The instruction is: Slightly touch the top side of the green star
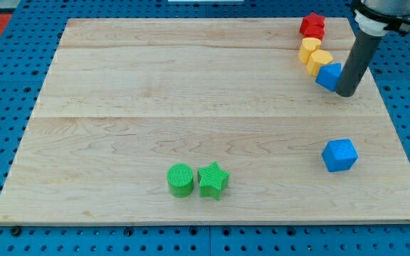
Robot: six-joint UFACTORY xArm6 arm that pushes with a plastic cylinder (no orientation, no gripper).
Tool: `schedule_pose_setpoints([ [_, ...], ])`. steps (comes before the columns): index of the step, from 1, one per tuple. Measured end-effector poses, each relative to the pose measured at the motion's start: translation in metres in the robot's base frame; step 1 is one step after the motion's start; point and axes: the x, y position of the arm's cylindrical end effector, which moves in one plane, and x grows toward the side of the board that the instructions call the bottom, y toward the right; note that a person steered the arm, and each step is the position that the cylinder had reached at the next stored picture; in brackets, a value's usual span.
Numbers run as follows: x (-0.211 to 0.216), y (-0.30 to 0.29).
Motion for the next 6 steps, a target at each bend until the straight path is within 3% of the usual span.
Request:
schedule_pose_setpoints([
  [1,0.001,0.000],
  [2,0.028,-0.003],
  [3,0.038,-0.036],
  [4,0.051,-0.109],
  [5,0.089,-0.185],
  [6,0.149,-0.206],
])
